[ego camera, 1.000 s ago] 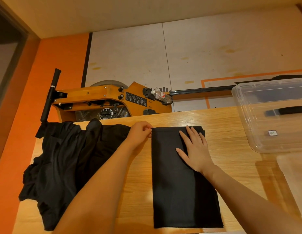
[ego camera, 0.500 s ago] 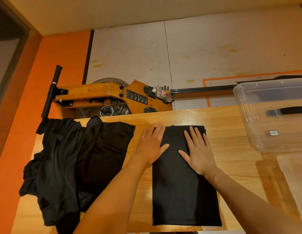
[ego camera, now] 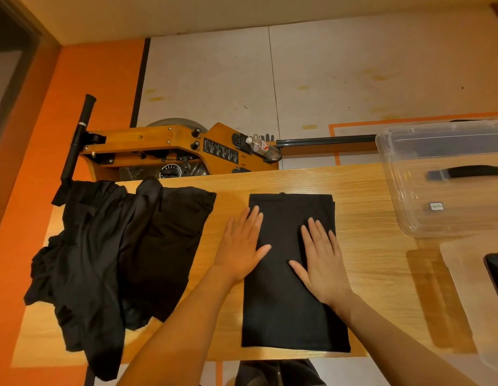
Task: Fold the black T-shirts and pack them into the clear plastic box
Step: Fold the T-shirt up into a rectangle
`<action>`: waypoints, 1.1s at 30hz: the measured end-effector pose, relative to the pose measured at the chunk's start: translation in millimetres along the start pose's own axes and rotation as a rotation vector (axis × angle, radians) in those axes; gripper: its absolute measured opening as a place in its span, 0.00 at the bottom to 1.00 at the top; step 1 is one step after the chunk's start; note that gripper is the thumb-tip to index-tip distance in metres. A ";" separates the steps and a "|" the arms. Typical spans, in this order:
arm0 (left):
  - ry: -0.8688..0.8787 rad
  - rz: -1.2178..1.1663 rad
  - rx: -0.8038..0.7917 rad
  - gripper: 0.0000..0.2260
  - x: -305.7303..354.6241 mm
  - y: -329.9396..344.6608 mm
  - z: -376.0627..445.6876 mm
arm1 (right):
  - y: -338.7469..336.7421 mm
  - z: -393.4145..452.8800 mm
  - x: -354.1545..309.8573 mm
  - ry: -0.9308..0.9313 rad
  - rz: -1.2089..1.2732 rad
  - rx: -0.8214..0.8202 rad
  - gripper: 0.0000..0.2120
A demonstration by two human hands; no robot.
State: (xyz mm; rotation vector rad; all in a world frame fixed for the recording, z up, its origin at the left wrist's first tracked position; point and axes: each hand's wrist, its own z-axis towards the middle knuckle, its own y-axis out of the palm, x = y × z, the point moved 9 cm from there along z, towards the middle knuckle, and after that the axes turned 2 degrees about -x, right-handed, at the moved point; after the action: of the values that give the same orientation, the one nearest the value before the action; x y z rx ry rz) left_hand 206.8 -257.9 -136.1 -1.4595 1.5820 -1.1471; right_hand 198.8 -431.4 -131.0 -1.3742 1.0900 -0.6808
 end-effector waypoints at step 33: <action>-0.103 -0.067 0.053 0.32 35.5 26.3 -140.4 | -6.2 -142.6 29.3 0.090 0.012 -0.106 0.29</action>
State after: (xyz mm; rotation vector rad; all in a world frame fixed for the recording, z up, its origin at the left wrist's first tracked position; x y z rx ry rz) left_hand 63.6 -272.4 -105.3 -1.5224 1.4323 -1.1238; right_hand 83.7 -518.6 -111.9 -1.4381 1.2194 -0.6899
